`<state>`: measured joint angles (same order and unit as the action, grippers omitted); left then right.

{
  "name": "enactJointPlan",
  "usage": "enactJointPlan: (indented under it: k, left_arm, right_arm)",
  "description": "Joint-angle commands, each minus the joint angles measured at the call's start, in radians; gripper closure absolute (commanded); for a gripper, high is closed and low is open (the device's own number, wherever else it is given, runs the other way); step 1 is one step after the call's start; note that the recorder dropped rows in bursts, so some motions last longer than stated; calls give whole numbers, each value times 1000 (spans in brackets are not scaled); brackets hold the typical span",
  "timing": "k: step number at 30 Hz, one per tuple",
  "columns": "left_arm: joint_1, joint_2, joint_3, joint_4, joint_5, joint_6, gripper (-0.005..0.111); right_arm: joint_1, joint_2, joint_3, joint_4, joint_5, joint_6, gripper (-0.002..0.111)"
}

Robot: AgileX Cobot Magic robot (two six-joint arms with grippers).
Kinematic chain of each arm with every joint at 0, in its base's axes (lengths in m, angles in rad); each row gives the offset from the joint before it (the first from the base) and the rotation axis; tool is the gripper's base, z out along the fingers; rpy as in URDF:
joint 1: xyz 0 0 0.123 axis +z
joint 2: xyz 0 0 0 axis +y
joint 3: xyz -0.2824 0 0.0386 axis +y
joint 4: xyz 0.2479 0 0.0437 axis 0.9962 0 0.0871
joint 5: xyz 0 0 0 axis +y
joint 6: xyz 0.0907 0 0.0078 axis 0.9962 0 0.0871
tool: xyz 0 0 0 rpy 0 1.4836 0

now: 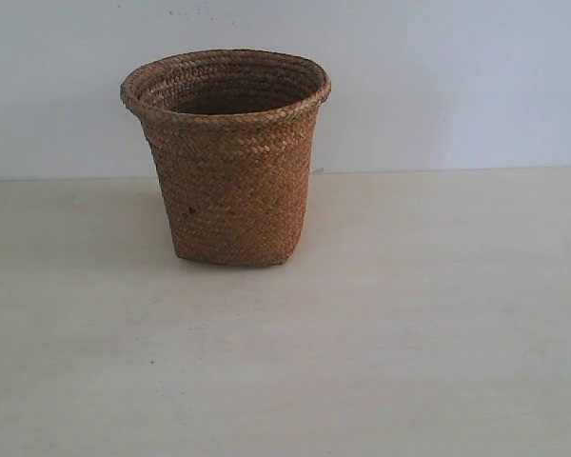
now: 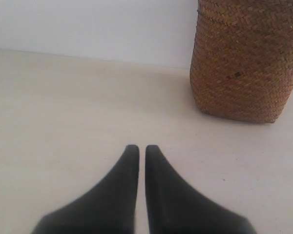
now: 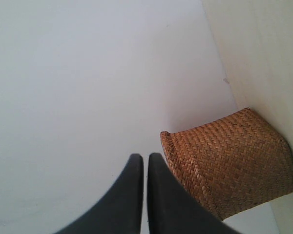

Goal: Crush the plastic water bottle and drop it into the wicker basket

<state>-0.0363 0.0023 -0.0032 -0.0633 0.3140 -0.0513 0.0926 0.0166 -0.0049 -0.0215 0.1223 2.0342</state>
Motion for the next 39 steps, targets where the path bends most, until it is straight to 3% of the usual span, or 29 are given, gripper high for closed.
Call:
enactJointPlan:
  k: [1, 9, 16, 19, 20, 22, 24, 30, 39]
  left_arm:
    - [4, -2, 3, 5, 2, -9, 103]
    - [4, -2, 3, 5, 2, -9, 103]
    - [4, -2, 3, 5, 2, -9, 103]
    - [4, -2, 3, 5, 2, -9, 103]
    - [4, -2, 3, 5, 2, -9, 103]
    - [4, -2, 3, 5, 2, -9, 103]
    - [4, -2, 3, 5, 2, -9, 103]
    - [4, -2, 3, 5, 2, -9, 103]
    - [4, -2, 3, 5, 2, -9, 103]
  right_arm:
    - [-2, -4, 5, -9, -6, -3, 108]
    - [-2, -5, 5, -13, -6, -16, 108]
    - [-2, -5, 5, -122, -2, -492, 108]
    - [-2, -5, 5, -226, -2, -1105, 108]
    - [-2, -5, 5, -226, -2, -1400, 108]
    - [-2, -5, 5, -182, -2, -1722, 108]
    - [-2, -5, 5, -136, 48, -1894, 108]
    - [-2, -5, 5, -148, 216, -1940, 108]
    - [-2, -5, 5, -148, 216, -1940, 108]
